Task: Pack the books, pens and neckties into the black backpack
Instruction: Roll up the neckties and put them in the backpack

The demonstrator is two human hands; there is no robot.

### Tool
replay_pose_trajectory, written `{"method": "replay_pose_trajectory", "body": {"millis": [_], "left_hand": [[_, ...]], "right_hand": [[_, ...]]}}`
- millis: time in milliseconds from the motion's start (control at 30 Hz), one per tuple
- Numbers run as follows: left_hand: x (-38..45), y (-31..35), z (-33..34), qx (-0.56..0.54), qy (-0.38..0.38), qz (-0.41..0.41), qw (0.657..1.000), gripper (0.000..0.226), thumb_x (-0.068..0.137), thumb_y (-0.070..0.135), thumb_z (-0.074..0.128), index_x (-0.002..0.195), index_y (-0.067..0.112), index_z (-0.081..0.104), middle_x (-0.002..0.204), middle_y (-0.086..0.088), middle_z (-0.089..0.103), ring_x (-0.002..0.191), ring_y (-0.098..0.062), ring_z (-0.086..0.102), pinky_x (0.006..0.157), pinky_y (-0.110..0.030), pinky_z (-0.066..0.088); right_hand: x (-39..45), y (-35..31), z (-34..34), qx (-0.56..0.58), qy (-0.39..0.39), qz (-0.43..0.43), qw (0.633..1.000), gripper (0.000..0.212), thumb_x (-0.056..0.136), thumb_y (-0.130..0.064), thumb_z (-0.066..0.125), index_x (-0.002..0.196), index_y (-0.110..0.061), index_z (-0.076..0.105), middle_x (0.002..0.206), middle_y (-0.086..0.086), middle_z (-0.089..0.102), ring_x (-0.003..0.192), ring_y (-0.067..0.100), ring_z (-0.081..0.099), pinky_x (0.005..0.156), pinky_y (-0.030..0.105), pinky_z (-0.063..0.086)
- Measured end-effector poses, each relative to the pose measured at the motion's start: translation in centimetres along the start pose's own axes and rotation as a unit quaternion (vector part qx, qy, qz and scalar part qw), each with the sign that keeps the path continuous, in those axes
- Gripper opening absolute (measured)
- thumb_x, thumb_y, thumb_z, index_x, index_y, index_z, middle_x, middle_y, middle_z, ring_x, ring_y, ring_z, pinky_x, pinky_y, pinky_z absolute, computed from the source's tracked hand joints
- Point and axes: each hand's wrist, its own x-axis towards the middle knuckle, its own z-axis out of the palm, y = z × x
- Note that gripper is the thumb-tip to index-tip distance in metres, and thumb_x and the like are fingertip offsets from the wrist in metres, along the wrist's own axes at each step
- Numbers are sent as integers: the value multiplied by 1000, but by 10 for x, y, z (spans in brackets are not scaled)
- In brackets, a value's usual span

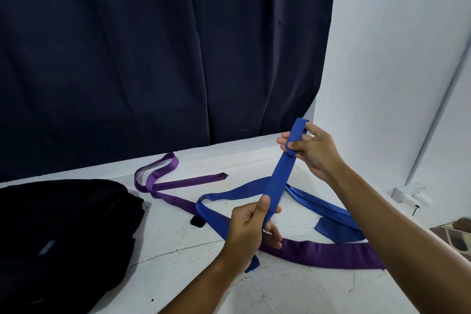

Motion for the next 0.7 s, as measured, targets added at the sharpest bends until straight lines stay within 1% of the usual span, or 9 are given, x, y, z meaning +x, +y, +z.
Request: {"method": "replay_pose_trajectory", "body": {"millis": [33,100,167,200,267,400,533,600,700], "left_hand": [[-1,1,1,14,16,14,1000,58,83,48,50,77,-8,63,50,-1,59,51,-18,62,58,-32,56],[-4,2,2,60,47,57,995,46,83,48,52,71,5,64,50,0,58,57,-17,64,67,-28,55],[-7,6,3,74,63,79,992,38,84,47,51,98,17,69,53,0,60,59,-13,64,70,-24,54],[-9,10,2,74,64,81,992,41,84,49,49,113,23,64,54,0,62,59,-12,62,70,-23,53],[-10,19,0,72,61,71,993,42,88,50,42,123,30,56,57,-2,64,57,-12,59,66,-22,50],[-11,46,-8,-13,33,7,999,39,104,39,30,120,20,60,68,-15,70,48,-18,57,47,-25,42],[-10,65,-16,-56,-27,-25,998,50,102,46,25,115,18,64,79,-22,71,54,-26,62,47,-26,45],[-10,73,-20,-51,-48,-18,997,54,101,48,24,113,16,65,77,-22,70,51,-25,60,47,-27,45],[-9,82,-28,-61,-82,-10,995,57,98,51,24,115,12,63,75,-22,68,40,-23,54,41,-24,41]], "right_hand": [[1,2,0,-21,9,-15,1000,52,82,23,56,128,-2,50,107,22,67,87,26,74,75,32,61],[3,6,-2,-52,25,-39,998,53,81,24,57,126,-5,50,105,22,67,84,24,74,76,32,61],[4,10,-5,-74,36,-54,995,56,82,24,55,130,-3,48,102,17,68,82,21,73,78,32,61],[4,12,-6,-86,39,-60,994,57,82,24,54,132,-3,48,100,15,68,83,21,73,79,32,61],[5,16,-10,-106,36,-66,992,57,84,23,53,133,-4,48,101,13,68,83,21,73,80,34,60],[4,23,-17,-156,24,-69,985,53,86,21,53,133,-4,48,111,20,66,85,21,73,81,34,60],[-1,29,-22,-205,4,-78,976,40,87,21,52,116,-8,53,109,22,66,78,14,74,77,28,60],[-1,31,-25,-209,7,-77,975,39,87,21,52,118,-3,54,108,23,66,79,17,73,77,29,61],[-1,32,-28,-201,18,-72,977,41,87,20,53,122,-1,53,108,23,66,83,22,72,78,31,61]]}}
